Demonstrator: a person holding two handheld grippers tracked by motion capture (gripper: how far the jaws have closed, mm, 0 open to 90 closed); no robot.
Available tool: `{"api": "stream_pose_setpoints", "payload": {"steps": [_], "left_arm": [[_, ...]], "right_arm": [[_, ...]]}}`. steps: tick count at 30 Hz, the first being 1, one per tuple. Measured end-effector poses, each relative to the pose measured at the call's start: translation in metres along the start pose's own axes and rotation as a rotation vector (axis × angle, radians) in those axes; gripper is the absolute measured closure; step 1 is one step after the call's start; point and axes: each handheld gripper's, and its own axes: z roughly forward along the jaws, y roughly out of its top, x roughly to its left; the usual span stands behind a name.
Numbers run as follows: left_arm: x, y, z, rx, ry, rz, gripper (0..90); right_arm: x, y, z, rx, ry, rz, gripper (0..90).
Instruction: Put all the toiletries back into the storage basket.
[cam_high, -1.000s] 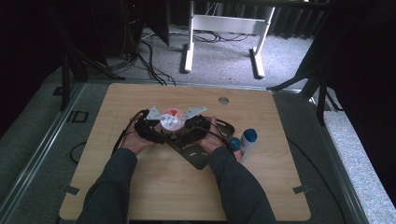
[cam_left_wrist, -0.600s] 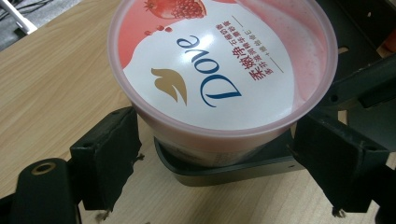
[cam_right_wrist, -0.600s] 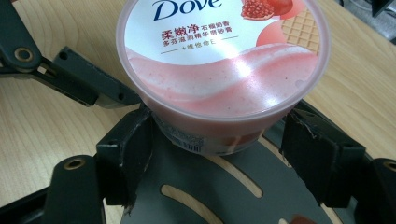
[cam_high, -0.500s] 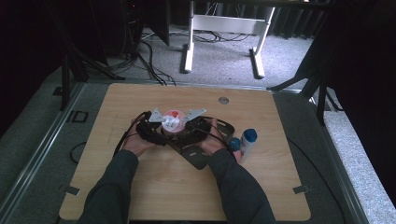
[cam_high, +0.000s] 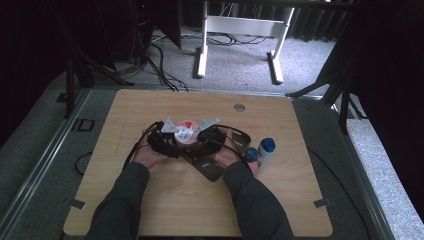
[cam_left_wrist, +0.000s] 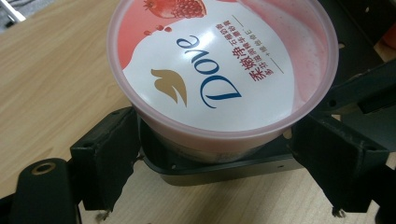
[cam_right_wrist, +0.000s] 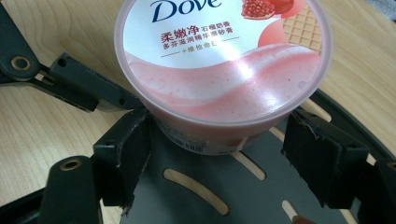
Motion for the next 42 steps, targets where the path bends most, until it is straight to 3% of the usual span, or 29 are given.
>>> {"api": "stream_pose_setpoints", "payload": {"steps": [12, 21, 25, 31, 37, 42], "left_arm": [[0.001, -0.006, 0.01, 0.048, -0.007, -0.012, 15.6], [0.005, -0.009, 0.009, 0.04, -0.031, -0.053, 18.7], [0.008, -0.012, 0.007, 0.03, -0.038, -0.075, 22.5], [0.008, -0.015, 0.005, 0.023, -0.049, -0.077, 28.2], [0.01, -0.022, -0.001, -0.011, -0.061, -0.107, 32.5], [0.015, -0.025, -0.016, -0.084, -0.03, -0.129, 36.5]], "right_arm": [[0.001, -0.005, 0.012, 0.038, 0.018, 0.028, 25.1], [0.002, -0.008, 0.018, 0.082, 0.006, 0.011, 30.4], [0.001, -0.009, 0.017, 0.064, 0.011, 0.03, 34.2], [0.0, -0.01, 0.017, 0.068, 0.003, 0.034, 34.9], [0.001, -0.01, 0.015, 0.059, 0.002, 0.031, 36.1], [0.002, -0.01, 0.014, 0.058, -0.015, 0.033, 36.1]]}}
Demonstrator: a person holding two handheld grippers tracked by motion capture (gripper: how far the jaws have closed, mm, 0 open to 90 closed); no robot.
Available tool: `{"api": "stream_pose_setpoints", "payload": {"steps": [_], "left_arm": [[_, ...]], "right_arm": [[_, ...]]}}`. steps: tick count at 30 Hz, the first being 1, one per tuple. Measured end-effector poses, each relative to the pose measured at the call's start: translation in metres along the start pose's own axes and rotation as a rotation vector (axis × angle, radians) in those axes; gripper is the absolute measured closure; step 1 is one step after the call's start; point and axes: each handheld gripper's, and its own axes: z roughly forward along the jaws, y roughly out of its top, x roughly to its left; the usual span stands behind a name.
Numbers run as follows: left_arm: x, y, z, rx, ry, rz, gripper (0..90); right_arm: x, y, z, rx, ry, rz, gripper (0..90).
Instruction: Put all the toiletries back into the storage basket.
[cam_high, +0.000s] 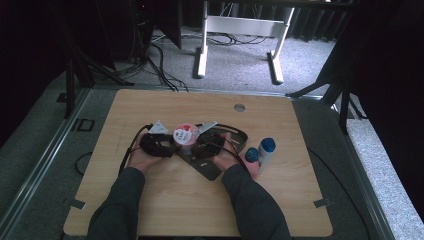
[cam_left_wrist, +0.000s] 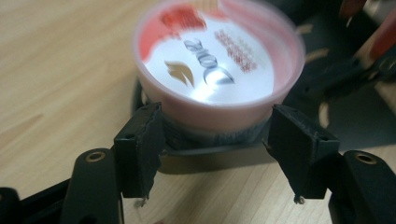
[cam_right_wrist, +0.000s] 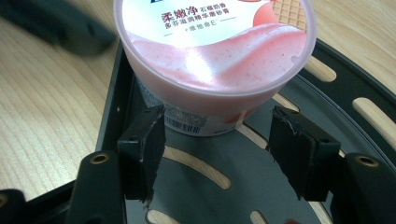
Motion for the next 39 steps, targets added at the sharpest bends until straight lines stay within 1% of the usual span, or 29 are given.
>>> {"api": "stream_pose_setpoints", "payload": {"steps": [3, 5, 7, 8, 10, 12, 13, 15, 17, 18, 19, 20, 23, 24, 25, 26, 28, 31, 34, 36, 39], "left_arm": [[0.004, 0.0, -0.007, -0.006, 0.032, 0.003, 37.8], [0.007, -0.001, -0.01, -0.02, 0.04, -0.009, 39.1], [0.007, -0.001, -0.01, -0.02, 0.04, -0.009, 40.4], [0.009, -0.003, -0.011, -0.029, 0.058, -0.024, 42.5], [0.01, -0.005, -0.011, -0.024, 0.079, -0.03, 45.9], [0.011, -0.006, -0.011, -0.022, 0.082, -0.038, 48.5], [0.012, -0.008, -0.01, -0.01, 0.104, -0.043, 50.8], [0.014, -0.009, -0.009, -0.006, 0.111, -0.054, 53.6], [0.014, -0.01, -0.008, -0.007, 0.126, -0.061, 56.8], [0.014, -0.01, -0.008, -0.007, 0.126, -0.061, 58.6], [0.014, -0.01, -0.008, -0.007, 0.126, -0.061, 58.6], [0.016, -0.012, -0.008, -0.011, 0.142, -0.076, 63.2], [0.017, -0.012, -0.006, 0.002, 0.163, -0.08, 69.6], [0.017, -0.012, -0.006, 0.002, 0.163, -0.08, 72.6], [0.017, -0.012, -0.006, 0.002, 0.163, -0.08, 72.6], [0.018, -0.013, -0.006, 0.01, 0.187, -0.09, 78.1], [0.019, -0.013, -0.005, 0.017, 0.202, -0.098, 84.1], [0.02, -0.013, -0.003, 0.03, 0.216, -0.104, 88.6], [0.021, -0.014, 0.0, 0.042, 0.226, -0.114, 89.2], [0.022, -0.015, 0.002, 0.049, 0.223, -0.122, 89.1], [0.021, -0.016, 0.007, 0.063, 0.215, -0.122, 89.1]], "right_arm": [[0.0, 0.0, -0.001, -0.003, -0.004, 0.001, 36.6], [0.001, 0.0, -0.003, -0.016, -0.015, 0.0, 39.3], [0.001, 0.0, -0.004, -0.02, -0.02, 0.001, 39.3], [0.003, 0.0, -0.006, -0.02, -0.034, -0.001, 42.5], [0.005, 0.0, -0.008, -0.025, -0.045, 0.002, 44.8], [0.007, -0.001, -0.01, -0.032, -0.055, 0.013, 48.2], [0.007, -0.002, -0.011, -0.035, -0.059, 0.024, 49.9], [0.008, -0.003, -0.012, -0.032, -0.078, 0.035, 53.4], [0.009, -0.003, -0.012, -0.024, -0.094, 0.048, 59.7], [0.009, -0.003, -0.012, -0.024, -0.094, 0.048, 59.7], [0.01, -0.003, -0.012, -0.013, -0.111, 0.056, 59.7], [0.009, -0.004, -0.009, 0.005, -0.141, 0.07, 68.1], [0.007, -0.004, -0.008, 0.003, -0.159, 0.101, 77.1], [0.007, -0.004, -0.008, 0.003, -0.159, 0.101, 77.1], [0.006, -0.004, -0.007, 0.004, -0.157, 0.112, 77.1], [0.003, -0.004, -0.006, 0.002, -0.16, 0.132, 85.9], [0.001, -0.003, -0.006, -0.011, -0.169, 0.153, 89.1], [-0.003, -0.001, -0.005, -0.021, -0.185, 0.184, 89.8], [-0.009, -0.001, -0.004, -0.033, -0.18, 0.22, 89.8], [-0.013, -0.001, -0.001, -0.034, -0.178, 0.235, 89.9], [-0.017, -0.001, 0.002, -0.04, -0.167, 0.272, 89.8]]}}
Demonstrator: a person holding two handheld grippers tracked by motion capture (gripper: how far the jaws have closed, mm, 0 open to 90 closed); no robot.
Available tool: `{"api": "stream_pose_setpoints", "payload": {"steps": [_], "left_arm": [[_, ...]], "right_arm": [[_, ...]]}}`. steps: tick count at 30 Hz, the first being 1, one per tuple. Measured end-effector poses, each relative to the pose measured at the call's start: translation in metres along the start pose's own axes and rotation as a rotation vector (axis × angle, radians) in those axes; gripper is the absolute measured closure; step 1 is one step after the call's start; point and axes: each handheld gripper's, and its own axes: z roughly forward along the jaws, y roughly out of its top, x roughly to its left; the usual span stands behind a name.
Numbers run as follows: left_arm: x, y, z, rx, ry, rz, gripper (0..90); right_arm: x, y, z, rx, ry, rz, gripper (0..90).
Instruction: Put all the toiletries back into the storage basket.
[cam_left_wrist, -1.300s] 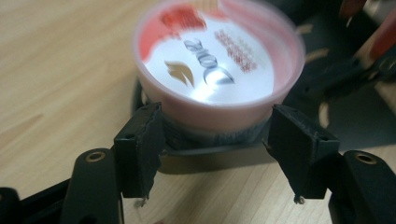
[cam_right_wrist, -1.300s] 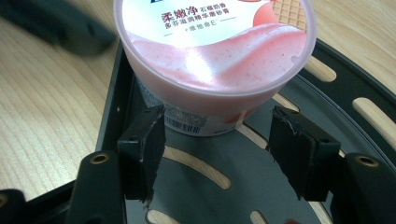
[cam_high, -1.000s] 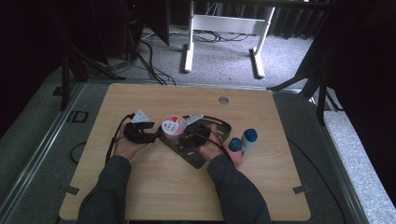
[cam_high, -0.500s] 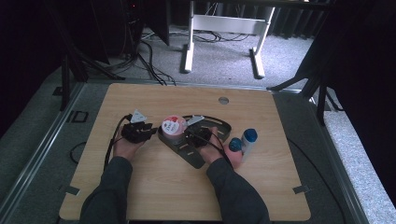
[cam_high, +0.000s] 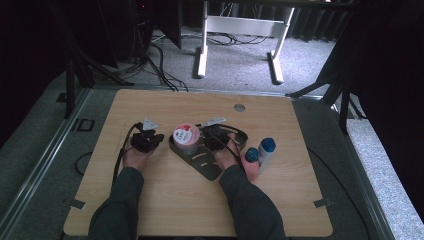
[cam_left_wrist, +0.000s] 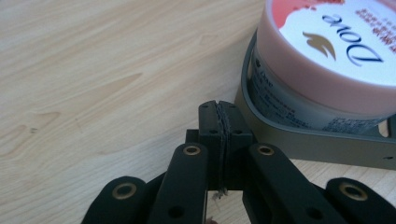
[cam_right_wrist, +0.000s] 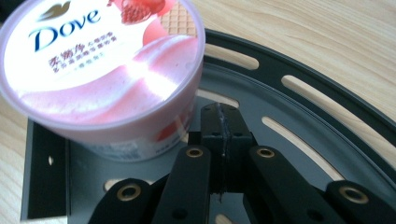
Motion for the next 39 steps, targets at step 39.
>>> {"api": "stream_pose_setpoints", "payload": {"steps": [39], "left_arm": [[-0.005, -0.007, -0.001, -0.066, -0.053, -0.082, 72.8]], "right_arm": [[0.012, -0.007, -0.019, -0.044, 0.047, -0.027, 76.2]]}}
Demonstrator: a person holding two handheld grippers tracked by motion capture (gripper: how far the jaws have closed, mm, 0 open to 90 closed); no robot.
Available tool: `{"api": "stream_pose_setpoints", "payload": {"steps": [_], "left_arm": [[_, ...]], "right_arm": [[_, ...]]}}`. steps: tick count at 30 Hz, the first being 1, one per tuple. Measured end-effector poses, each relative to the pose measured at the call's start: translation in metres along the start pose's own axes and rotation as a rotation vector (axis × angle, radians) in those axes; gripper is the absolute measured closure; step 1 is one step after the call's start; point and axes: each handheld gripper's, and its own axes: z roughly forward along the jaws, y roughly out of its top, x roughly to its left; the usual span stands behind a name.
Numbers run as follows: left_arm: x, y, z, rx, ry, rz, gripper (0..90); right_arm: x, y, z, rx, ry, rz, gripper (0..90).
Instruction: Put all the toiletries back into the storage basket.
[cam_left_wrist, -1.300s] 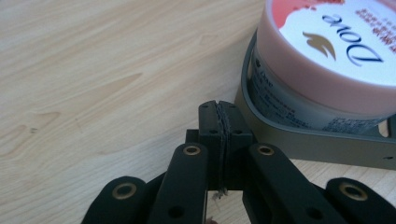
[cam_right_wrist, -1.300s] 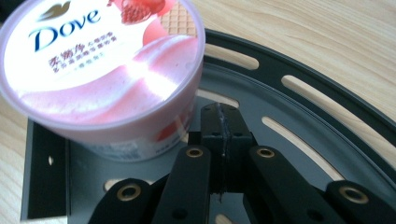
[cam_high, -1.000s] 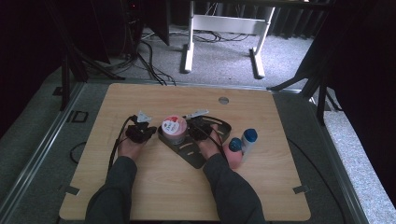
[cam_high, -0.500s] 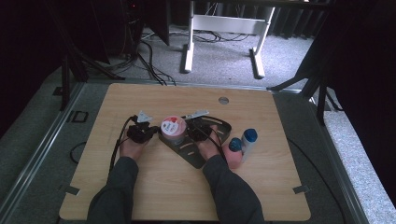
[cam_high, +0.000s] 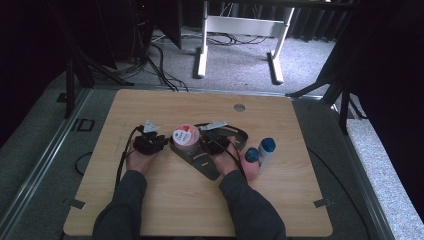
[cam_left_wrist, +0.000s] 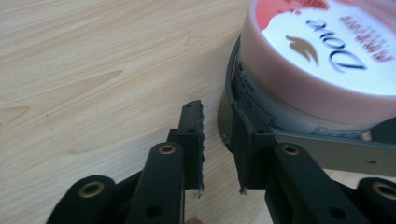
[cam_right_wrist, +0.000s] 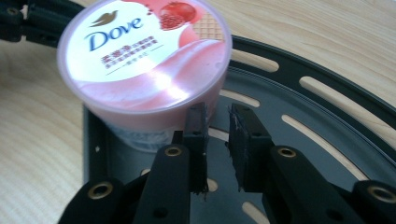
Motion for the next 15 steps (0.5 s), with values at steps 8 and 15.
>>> {"api": "stream_pose_setpoints", "payload": {"steps": [8, 15], "left_arm": [[0.0, -0.007, -0.008, -0.02, -0.006, -0.016, 68.9], [0.0, -0.014, -0.009, -0.02, -0.005, -0.023, 67.4]], "right_arm": [[0.013, -0.005, -0.013, -0.019, 0.036, -0.047, 75.3], [0.012, -0.009, -0.022, -0.019, 0.026, -0.07, 75.1]]}}
